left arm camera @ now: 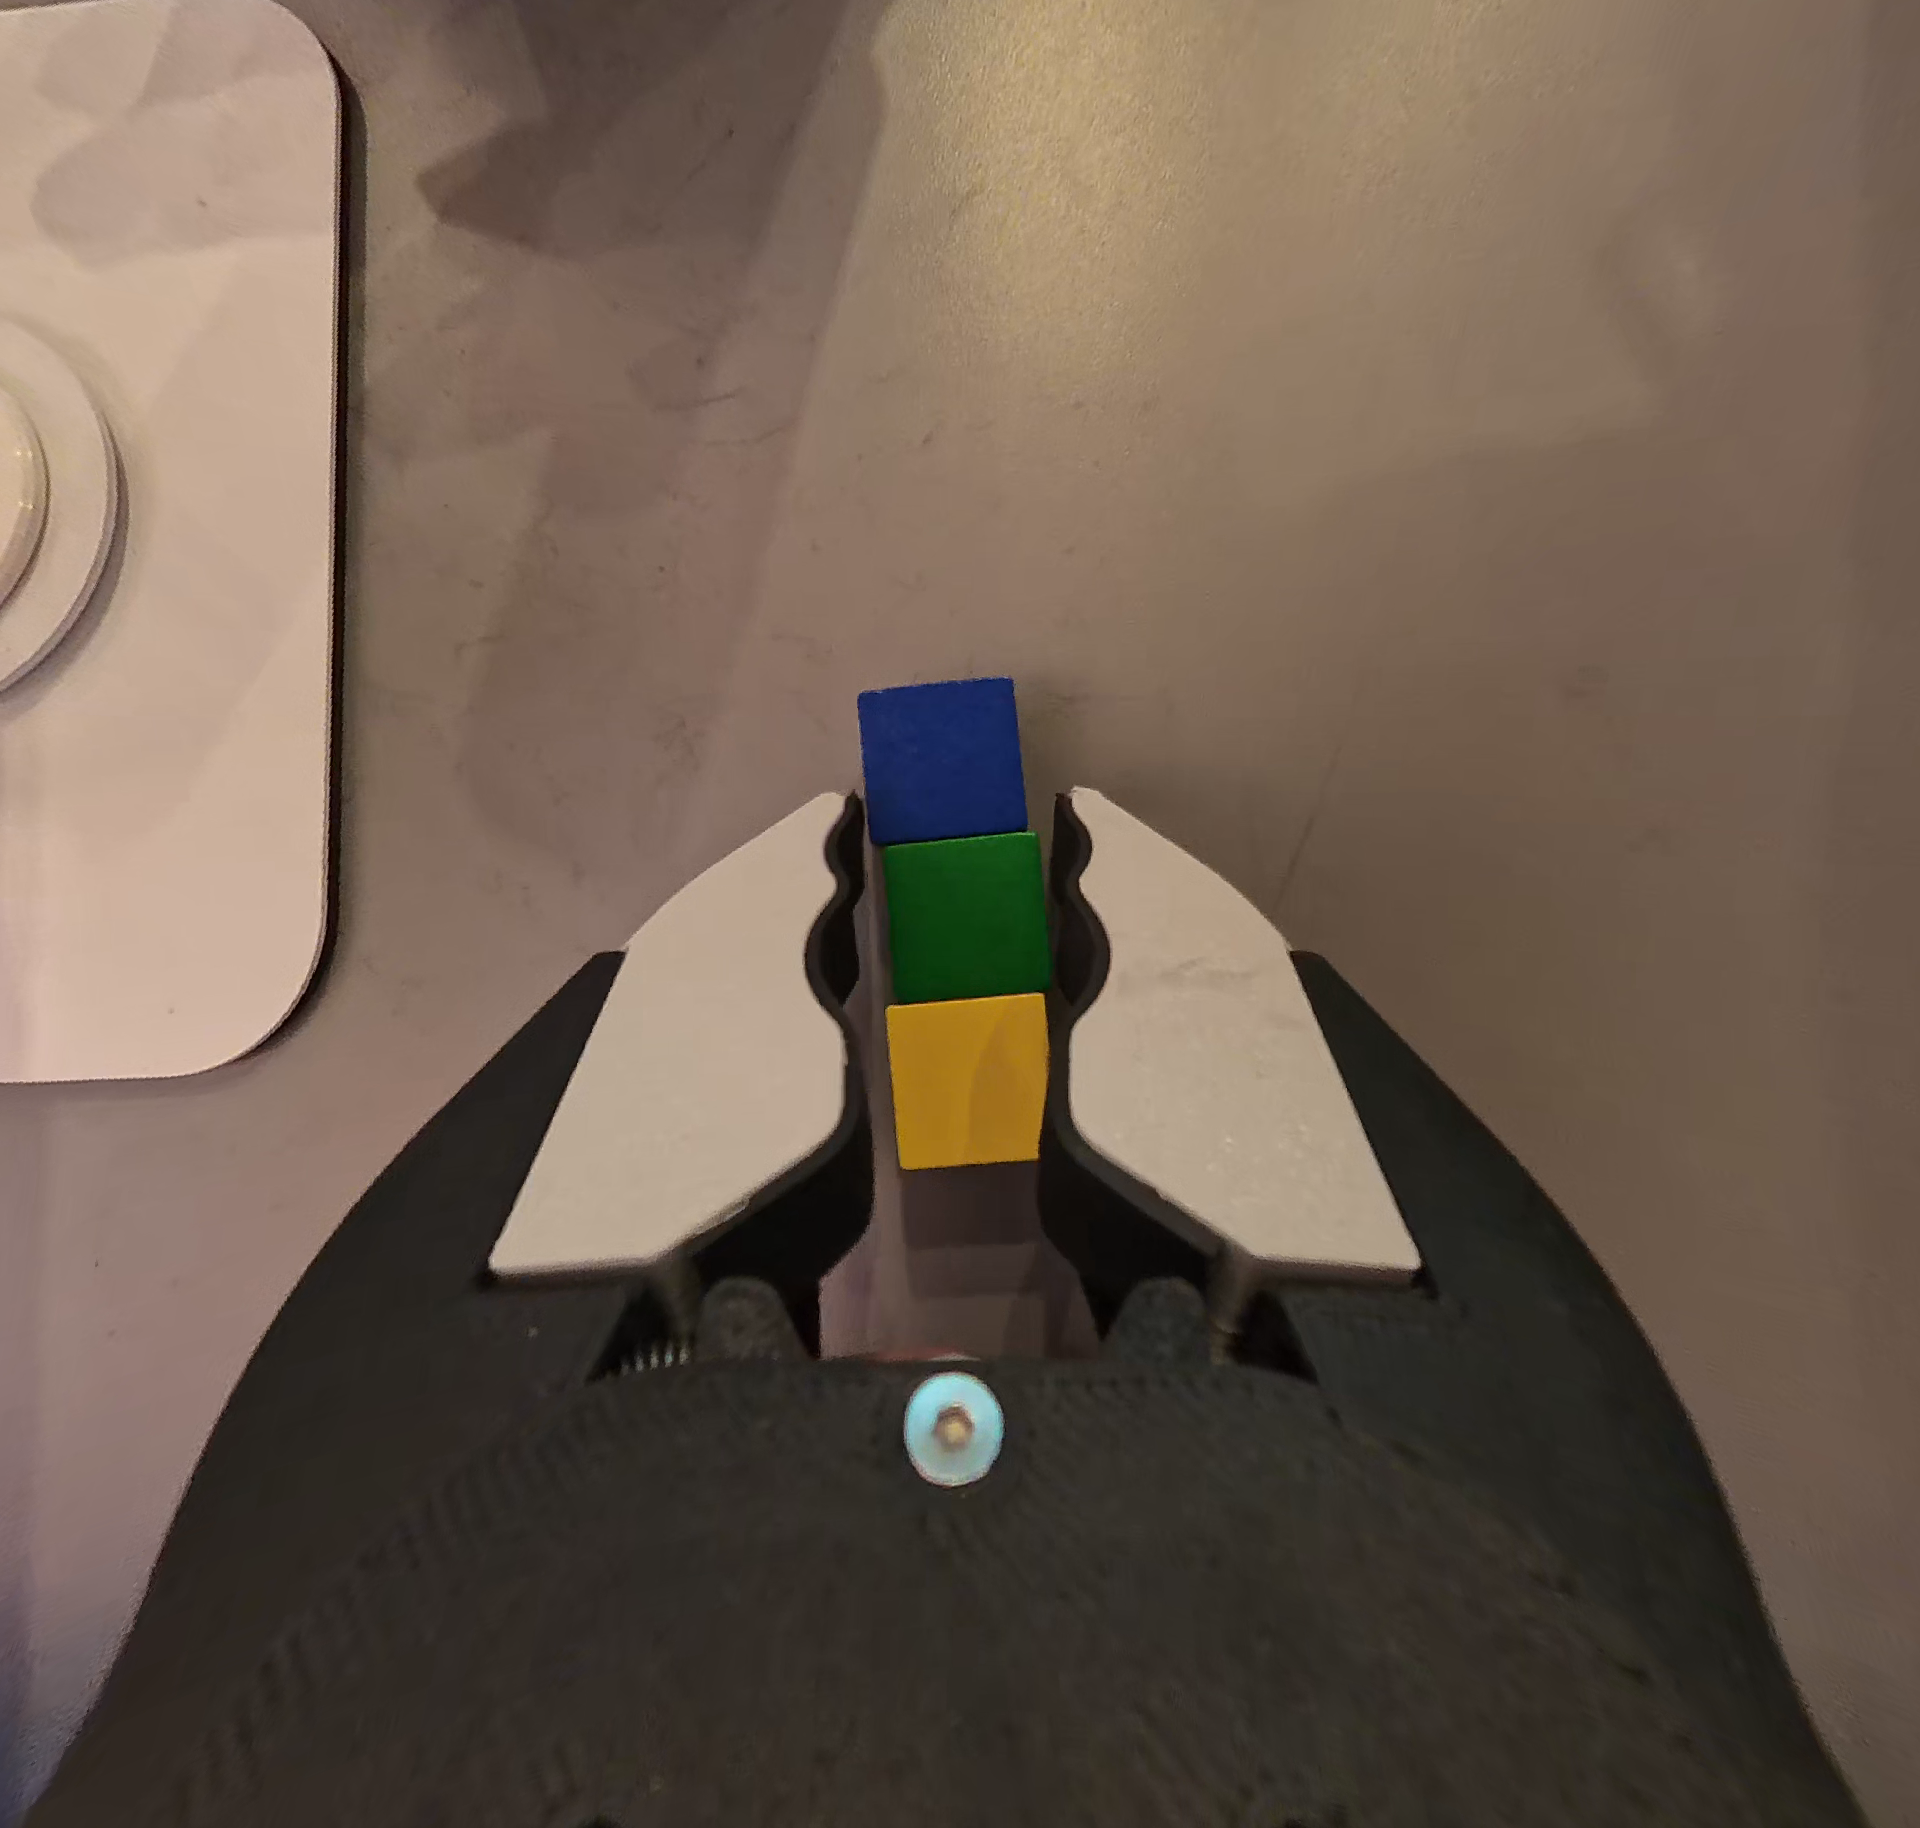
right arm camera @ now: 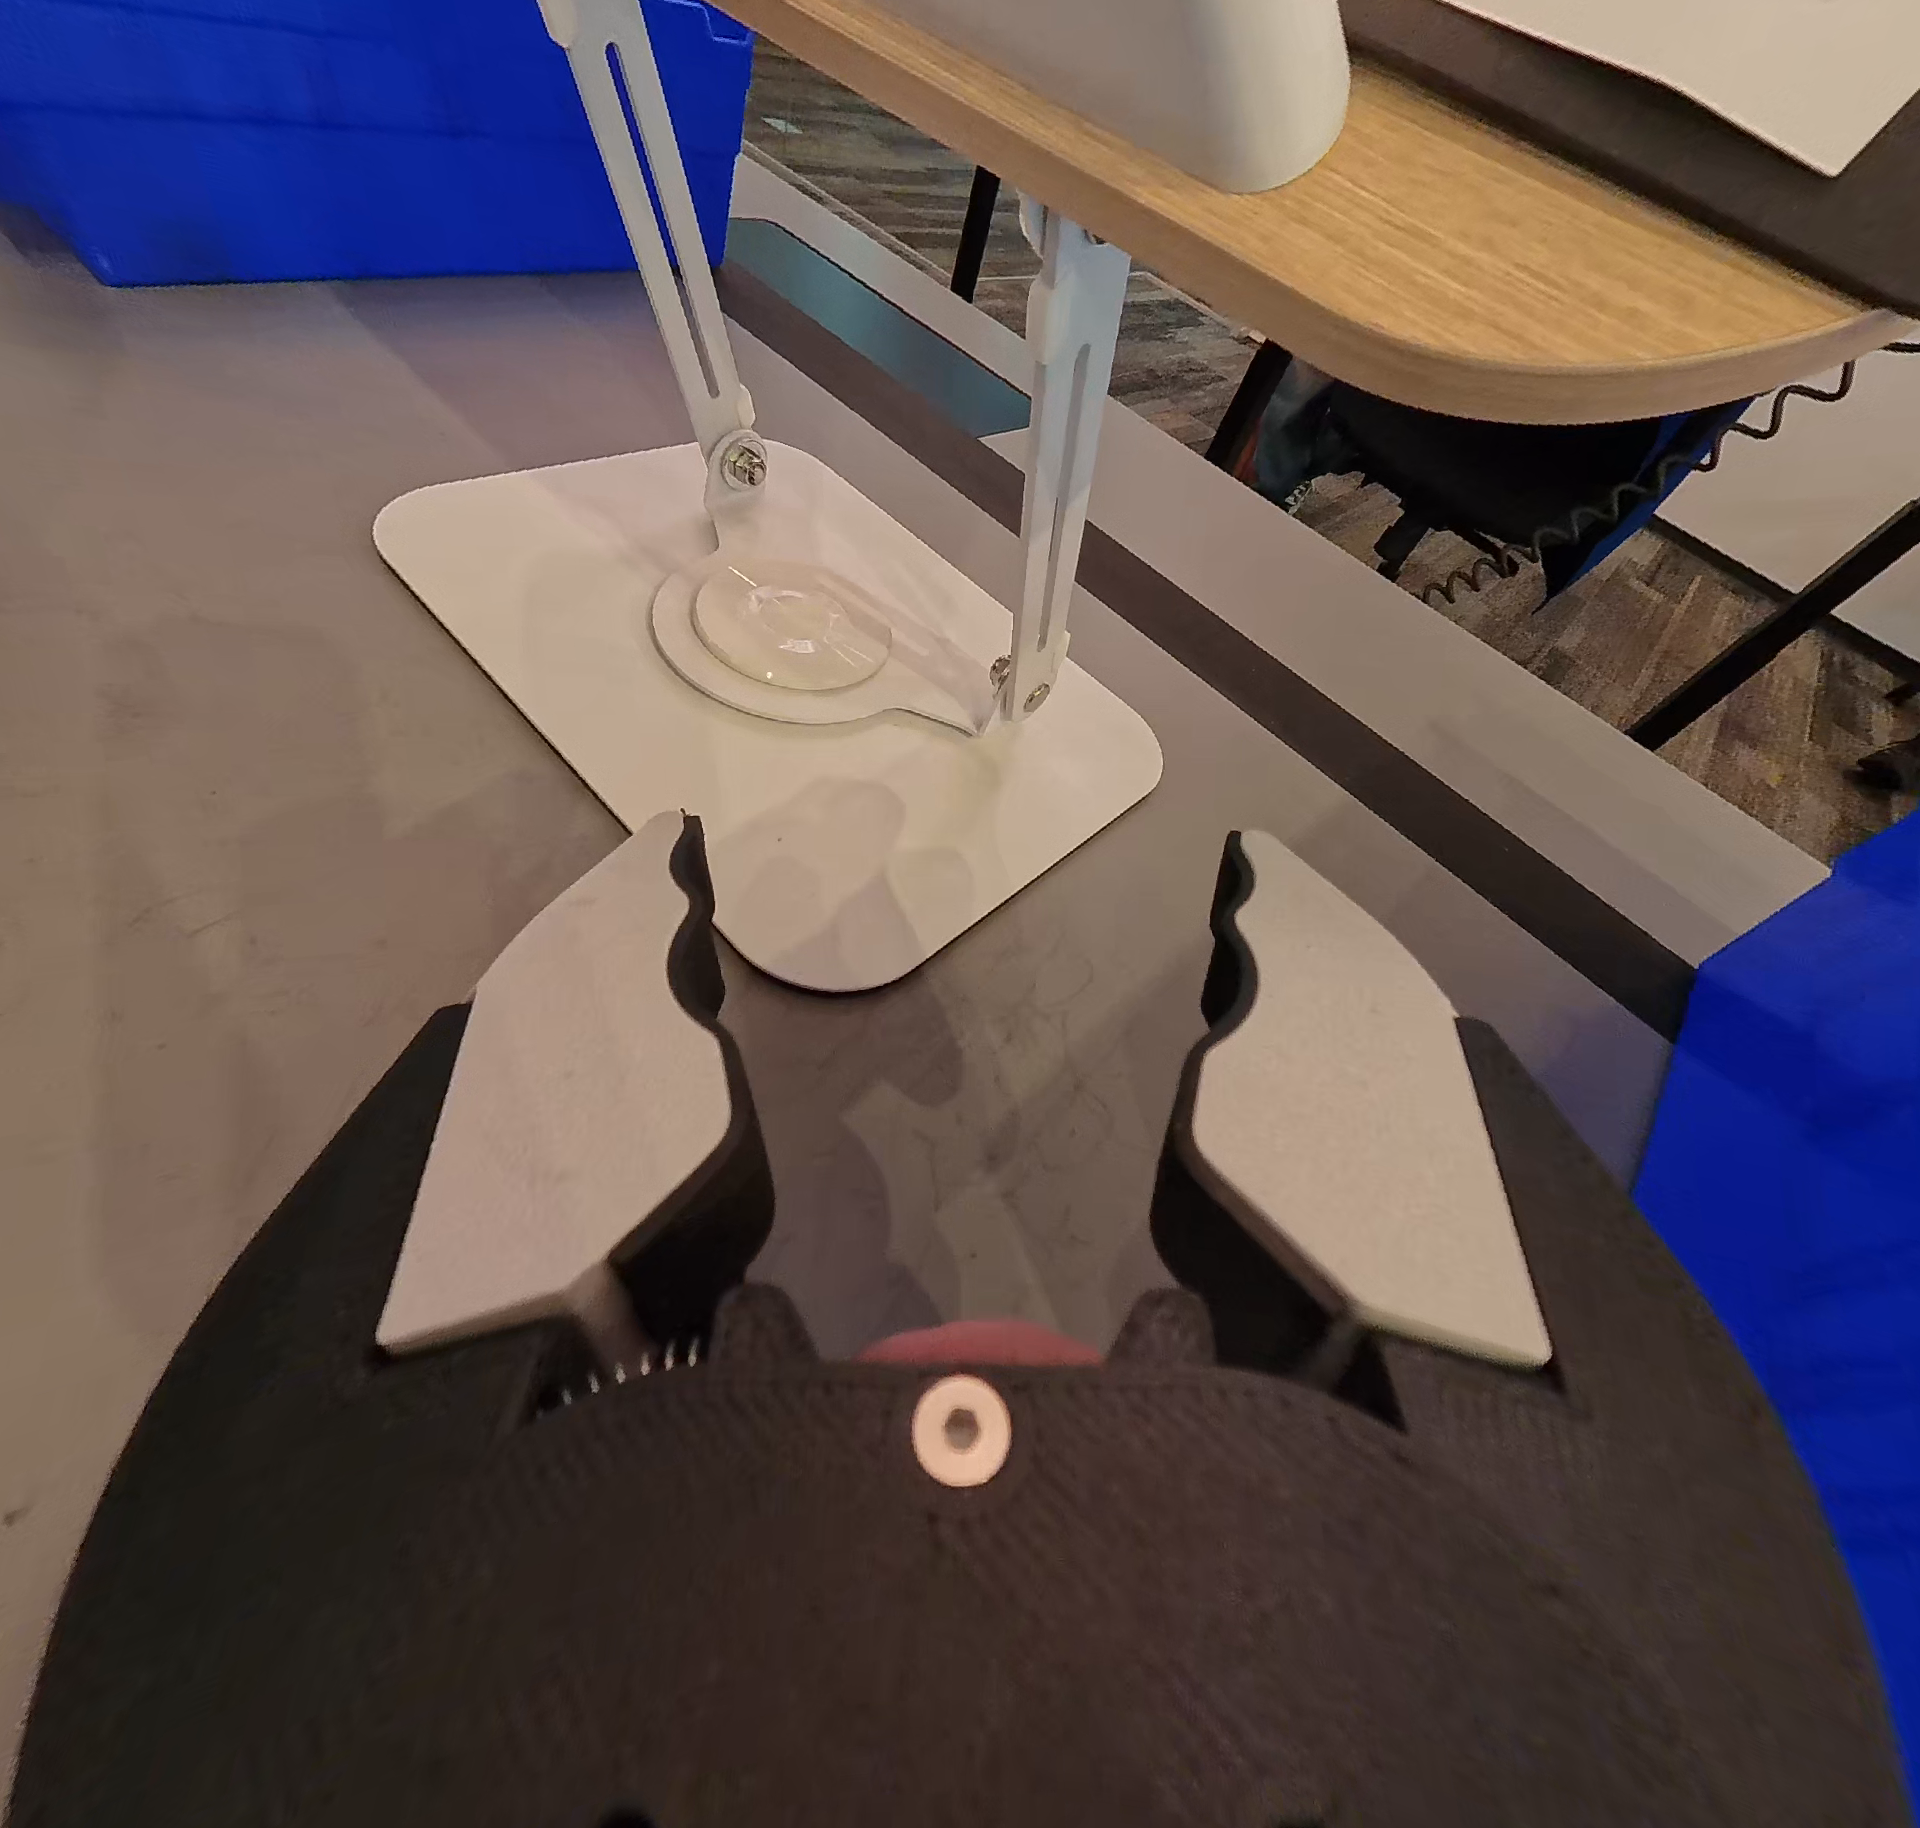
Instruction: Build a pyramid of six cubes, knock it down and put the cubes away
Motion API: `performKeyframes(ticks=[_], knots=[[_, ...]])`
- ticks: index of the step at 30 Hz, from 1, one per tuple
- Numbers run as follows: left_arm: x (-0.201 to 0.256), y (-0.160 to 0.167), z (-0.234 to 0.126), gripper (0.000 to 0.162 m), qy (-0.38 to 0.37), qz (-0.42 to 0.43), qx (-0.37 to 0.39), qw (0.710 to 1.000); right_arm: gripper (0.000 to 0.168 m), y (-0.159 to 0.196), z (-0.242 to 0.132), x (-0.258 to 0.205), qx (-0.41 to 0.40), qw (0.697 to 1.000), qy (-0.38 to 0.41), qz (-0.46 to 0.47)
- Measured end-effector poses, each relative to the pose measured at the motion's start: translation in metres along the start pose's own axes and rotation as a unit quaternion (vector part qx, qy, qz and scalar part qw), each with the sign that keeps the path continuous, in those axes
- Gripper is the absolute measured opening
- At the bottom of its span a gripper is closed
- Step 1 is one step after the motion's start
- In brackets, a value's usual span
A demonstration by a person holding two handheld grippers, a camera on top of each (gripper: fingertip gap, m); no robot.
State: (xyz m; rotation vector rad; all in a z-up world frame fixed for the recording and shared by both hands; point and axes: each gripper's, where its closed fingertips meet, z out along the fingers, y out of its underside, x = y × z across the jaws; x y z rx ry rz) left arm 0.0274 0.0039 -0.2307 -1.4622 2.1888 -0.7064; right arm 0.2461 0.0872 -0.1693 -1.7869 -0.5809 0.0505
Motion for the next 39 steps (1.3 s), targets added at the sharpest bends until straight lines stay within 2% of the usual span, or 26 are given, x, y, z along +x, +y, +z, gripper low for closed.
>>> performKeyframes(ticks=[10, 15, 19, 27, 39], knots=[[0.000, 0.000, 0.001, 0.029, 0.001, 0.000, 0.002, 1.000, 0.092, 0.000, 0.000, -0.001, -0.001, 1.000, -0.001, -0.002], [-0.001, 0.001, -0.001, 0.040, -0.004, -0.005, 0.002, 1.000, 0.092, 0.000, 0.000, -0.001, -0.001, 1.000, -0.001, -0.002], [-0.002, 0.004, -0.014, 0.043, -0.017, -0.009, 0.003, 1.000, 0.092, 0.000, 0.000, 0.000, 0.000, 1.000, -0.001, -0.001], [0.001, 0.021, -0.021, 0.039, -0.028, -0.028, -0.001, 0.999, 0.092, 0.000, 0.000, -0.001, -0.002, 1.000, -0.001, -0.005], [0.001, 0.021, -0.019, 0.033, -0.022, -0.039, 0.014, 0.999, 0.092, 0.001, 0.001, -0.002, -0.004, 1.000, -0.002, -0.007]])
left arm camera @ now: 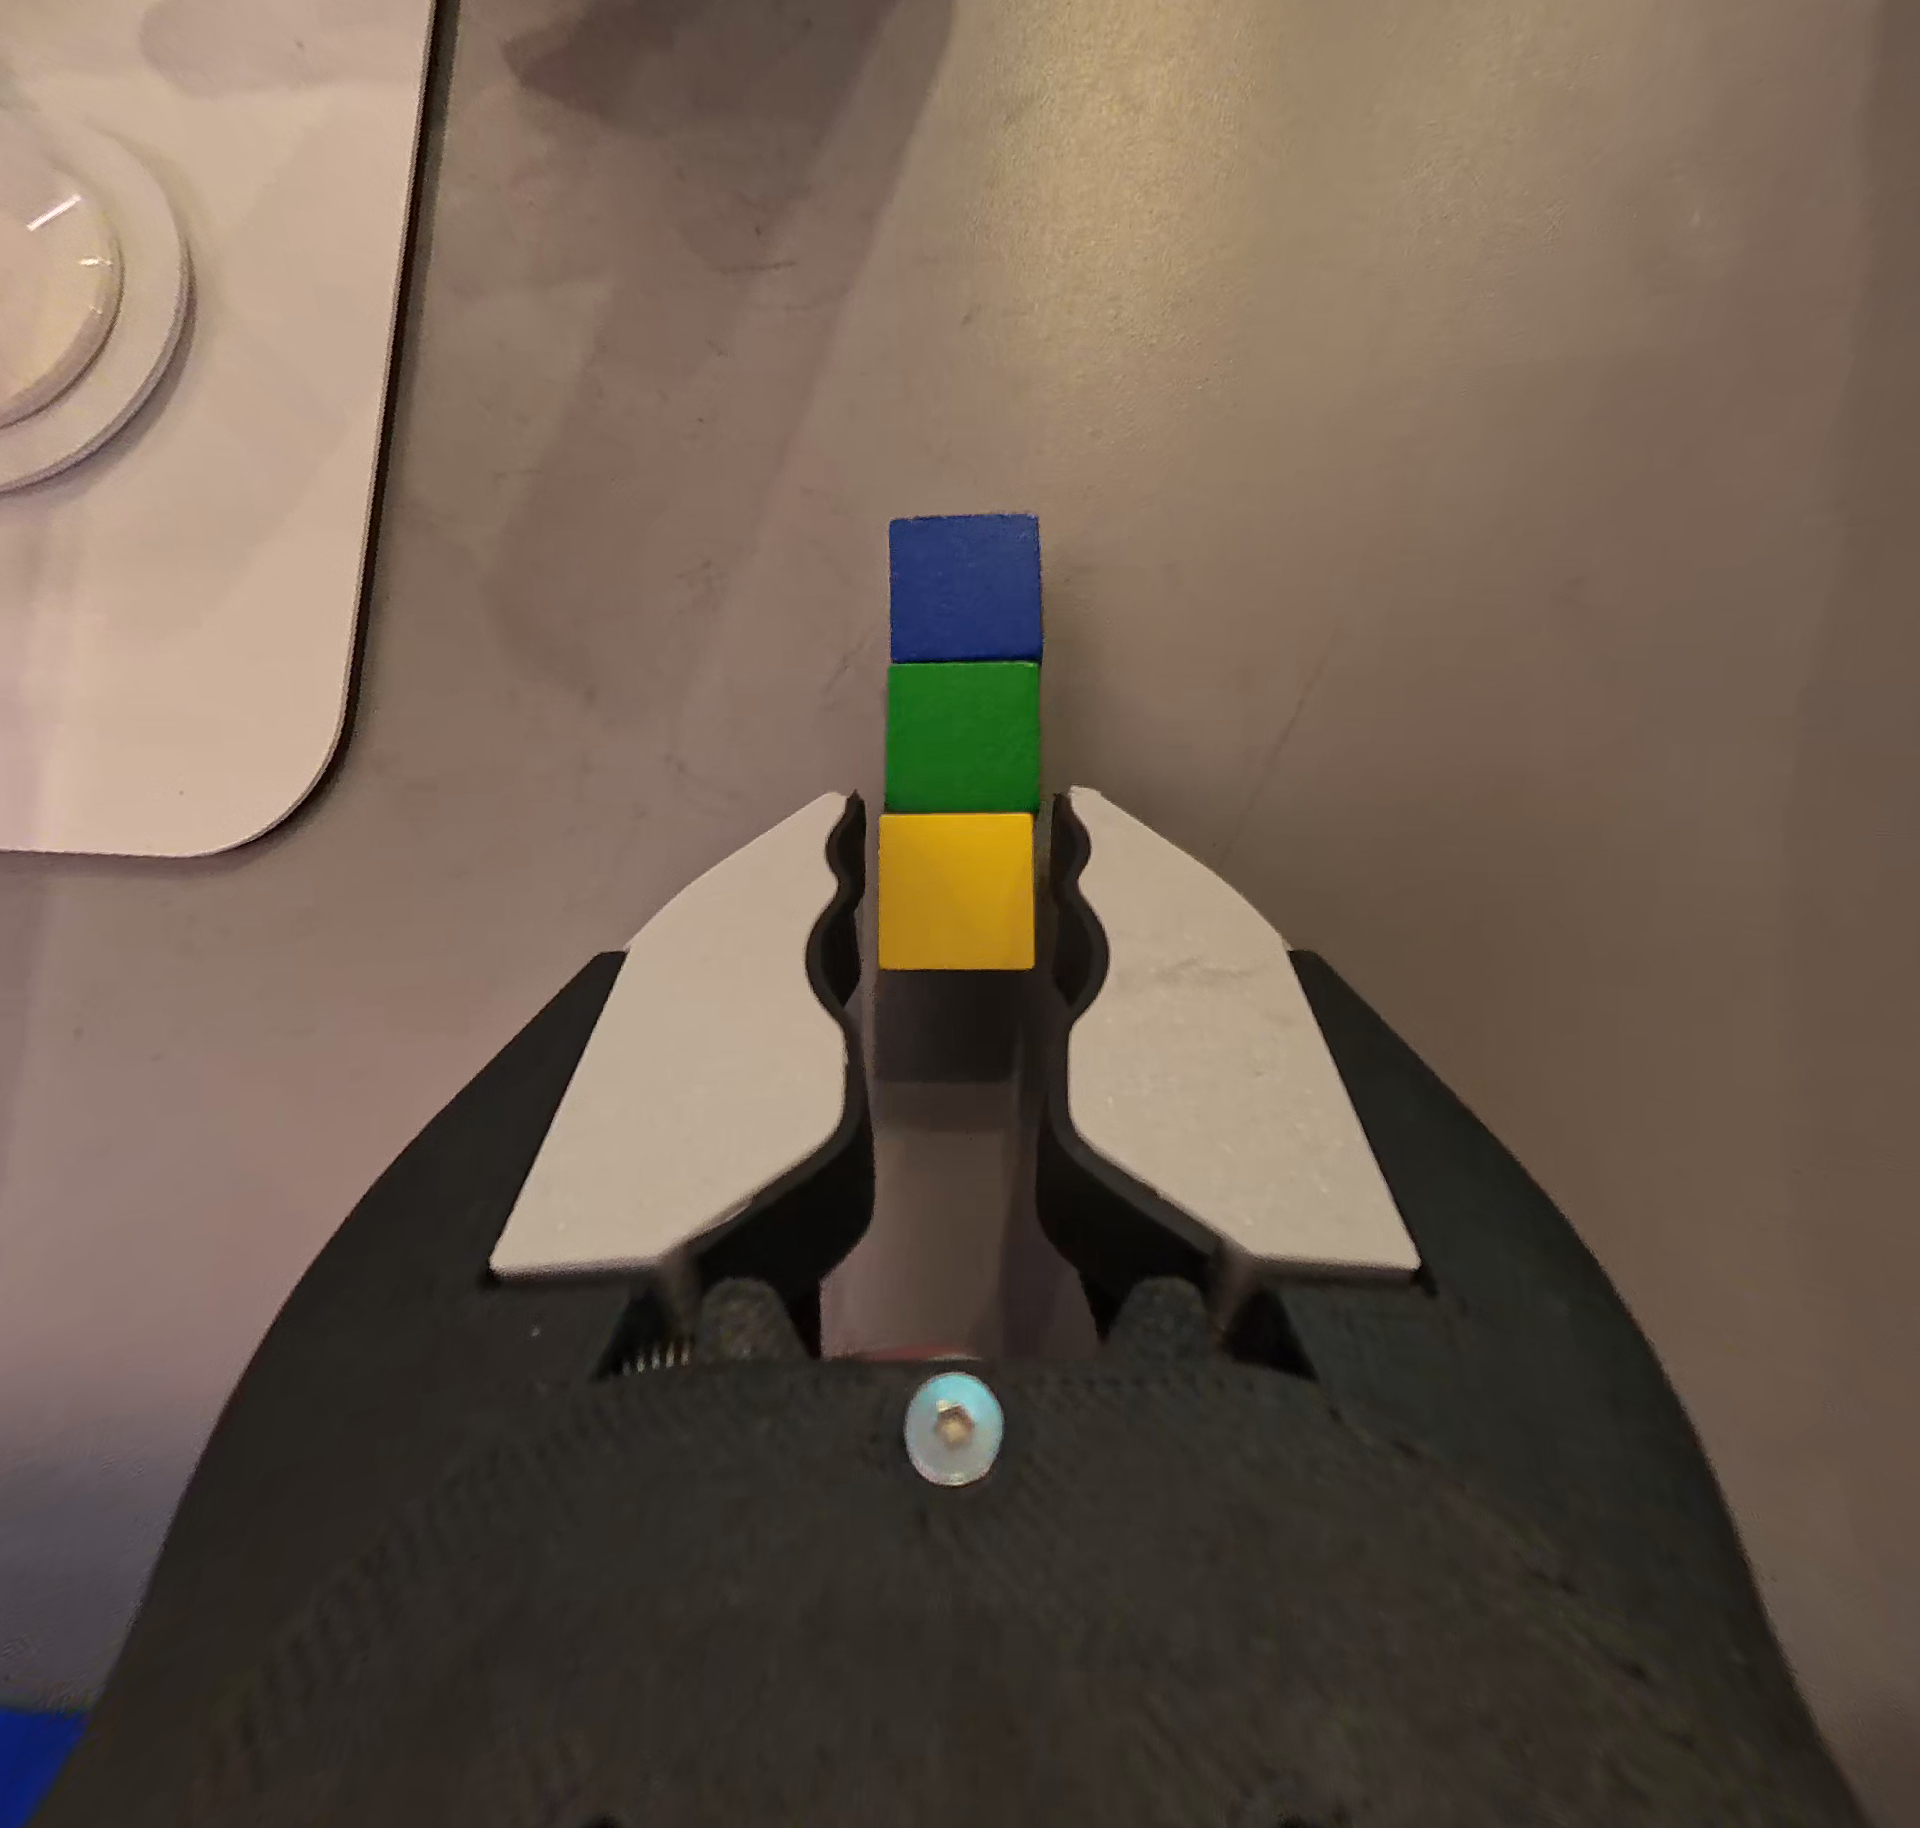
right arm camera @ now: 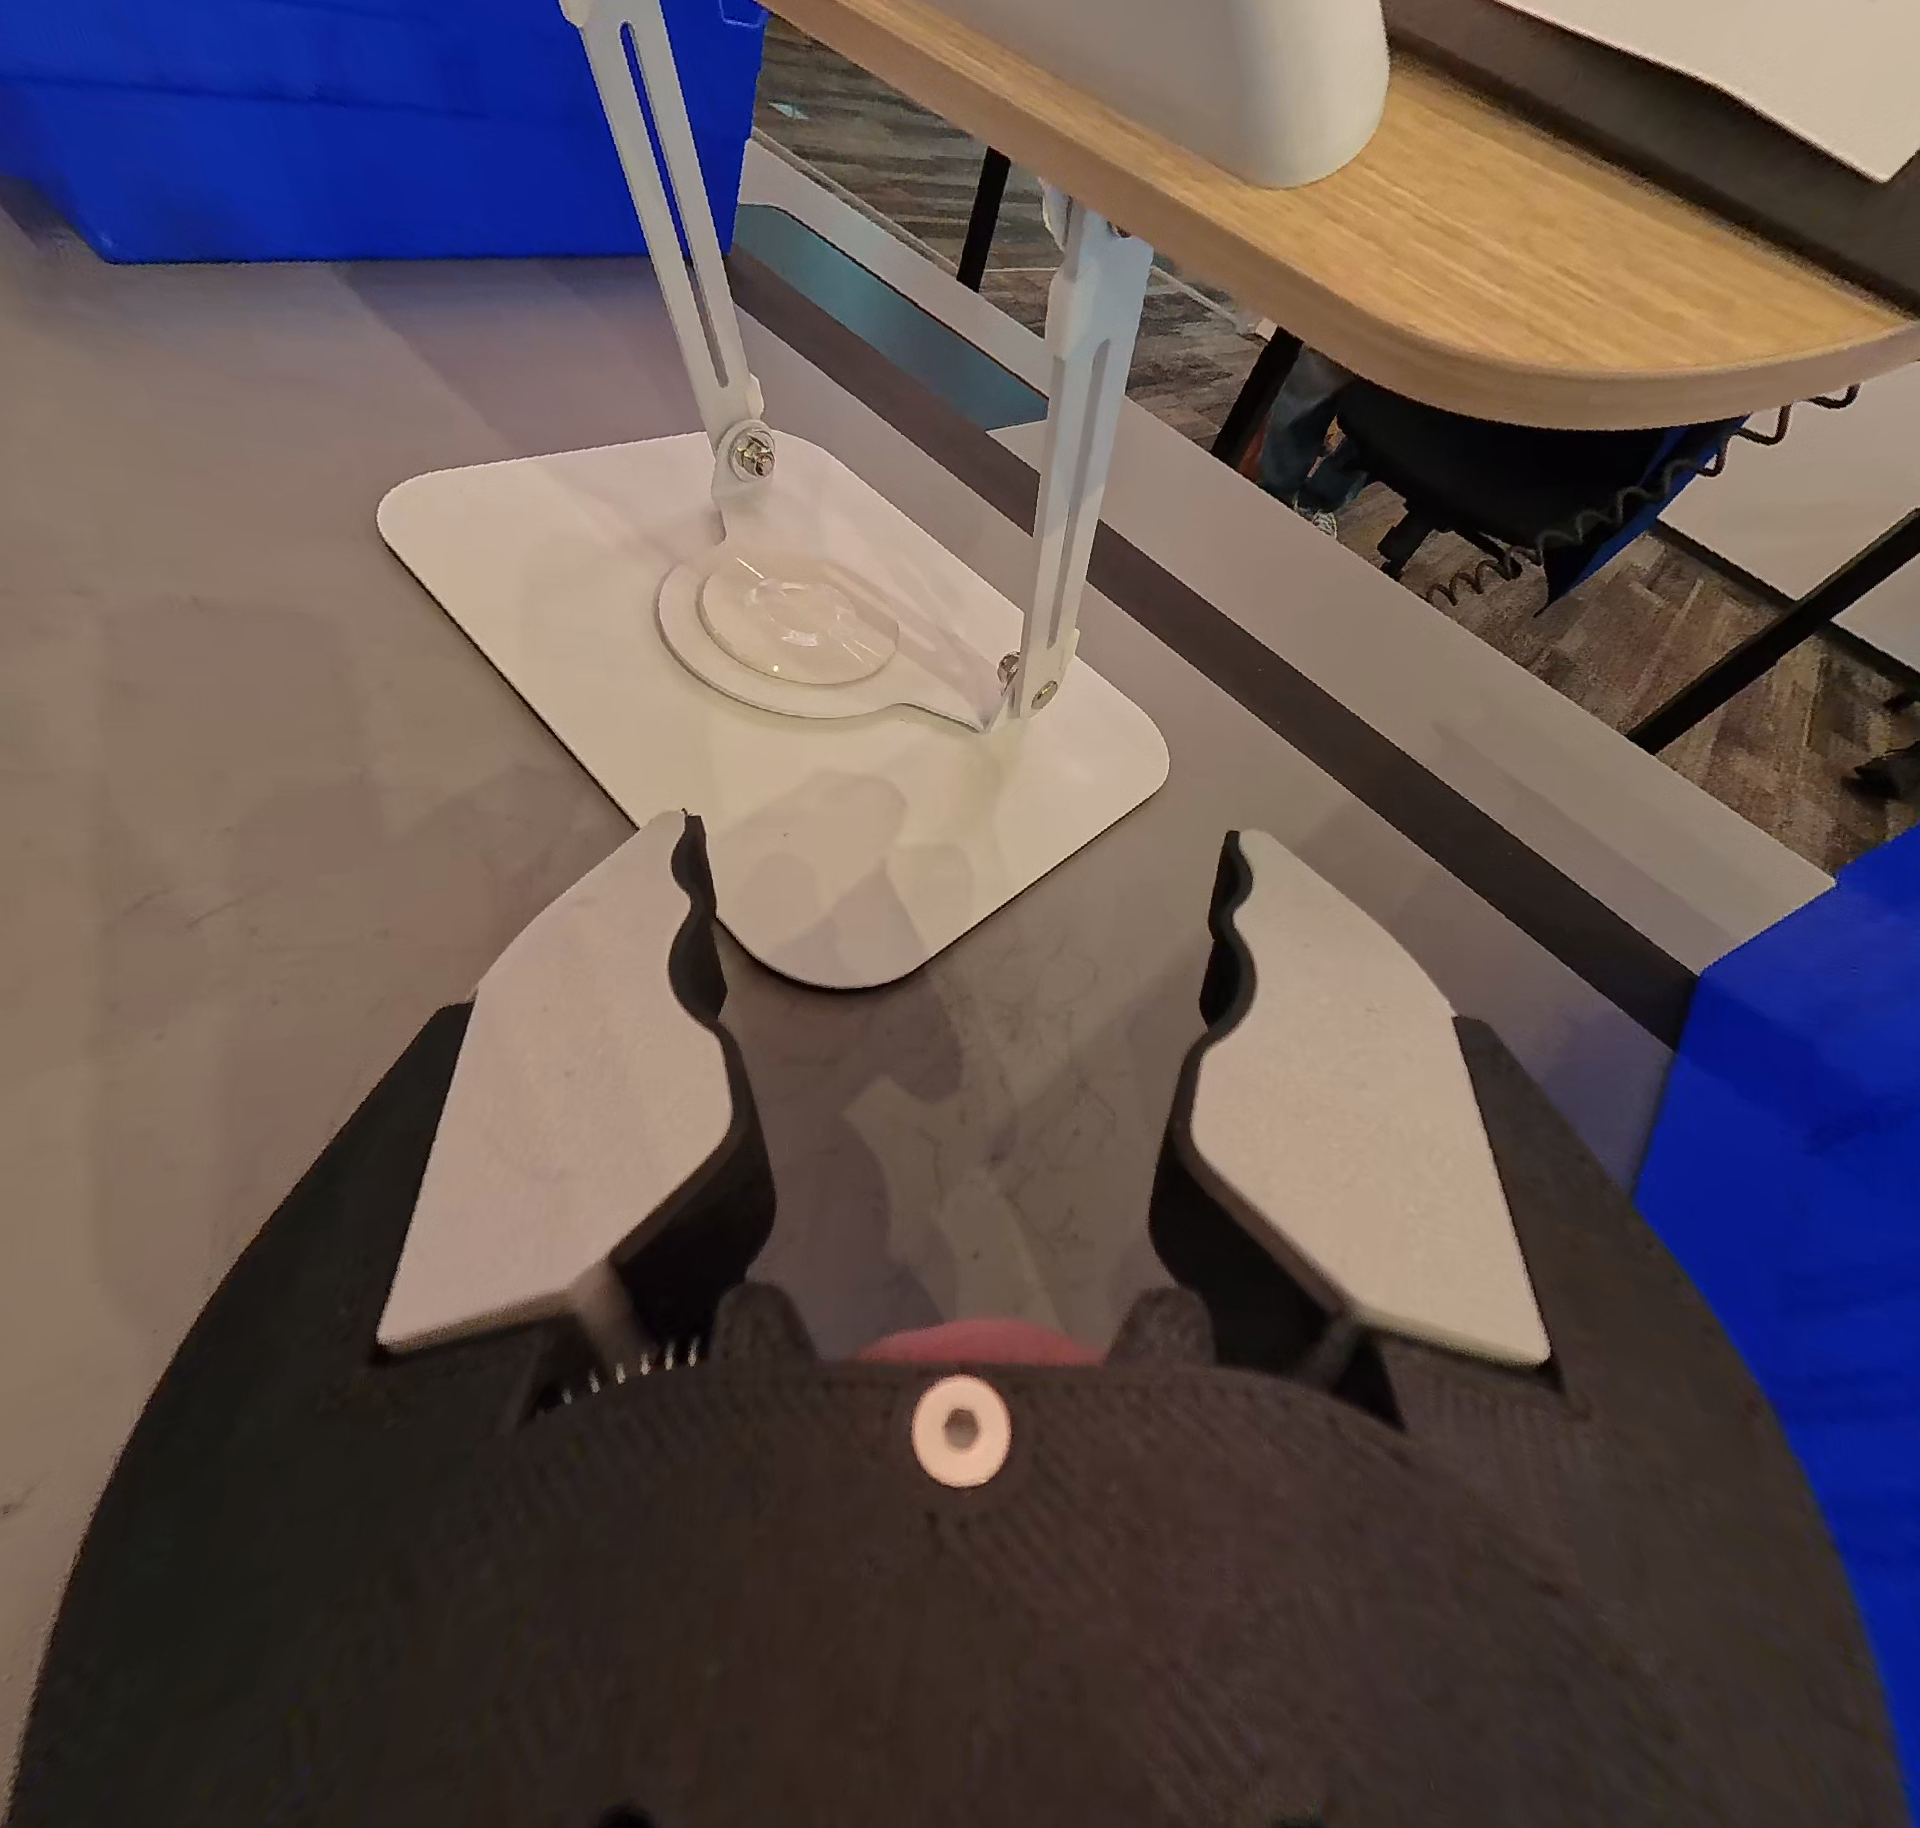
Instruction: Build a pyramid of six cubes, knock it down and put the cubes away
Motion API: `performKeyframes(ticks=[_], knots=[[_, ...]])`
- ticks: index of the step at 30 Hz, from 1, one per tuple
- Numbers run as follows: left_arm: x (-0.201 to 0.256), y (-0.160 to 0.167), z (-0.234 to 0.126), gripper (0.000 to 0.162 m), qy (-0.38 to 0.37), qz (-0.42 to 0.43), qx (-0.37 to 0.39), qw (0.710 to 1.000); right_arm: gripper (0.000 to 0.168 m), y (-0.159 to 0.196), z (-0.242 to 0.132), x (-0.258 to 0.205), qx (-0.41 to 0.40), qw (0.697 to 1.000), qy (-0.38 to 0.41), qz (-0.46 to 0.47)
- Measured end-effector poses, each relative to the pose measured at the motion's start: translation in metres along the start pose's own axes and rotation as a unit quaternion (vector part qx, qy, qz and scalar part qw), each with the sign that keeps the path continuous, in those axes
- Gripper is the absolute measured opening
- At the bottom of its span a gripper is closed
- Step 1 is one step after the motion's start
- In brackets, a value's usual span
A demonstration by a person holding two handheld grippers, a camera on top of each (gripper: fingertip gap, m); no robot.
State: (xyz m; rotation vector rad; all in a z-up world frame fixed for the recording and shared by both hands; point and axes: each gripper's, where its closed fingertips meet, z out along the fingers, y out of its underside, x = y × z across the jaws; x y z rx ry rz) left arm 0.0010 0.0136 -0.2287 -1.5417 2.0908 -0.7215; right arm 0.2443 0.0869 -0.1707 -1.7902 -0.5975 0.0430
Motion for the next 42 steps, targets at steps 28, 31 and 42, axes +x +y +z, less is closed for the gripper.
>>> performKeyframes(ticks=[28, 31, 42], knots=[[-0.002, 0.012, -0.009, 0.035, -0.006, -0.020, 0.003, 1.000, 0.091, 0.000, 0.001, -0.001, -0.002, 1.000, -0.002, -0.003], [0.001, 0.014, -0.005, 0.031, -0.005, -0.016, -0.002, 1.000, 0.091, 0.000, 0.001, -0.001, -0.002, 1.000, -0.002, -0.003], [0.002, 0.011, 0.000, 0.028, -0.006, -0.019, 0.001, 1.000, 0.090, 0.001, 0.001, -0.002, -0.003, 1.000, -0.004, -0.006]])
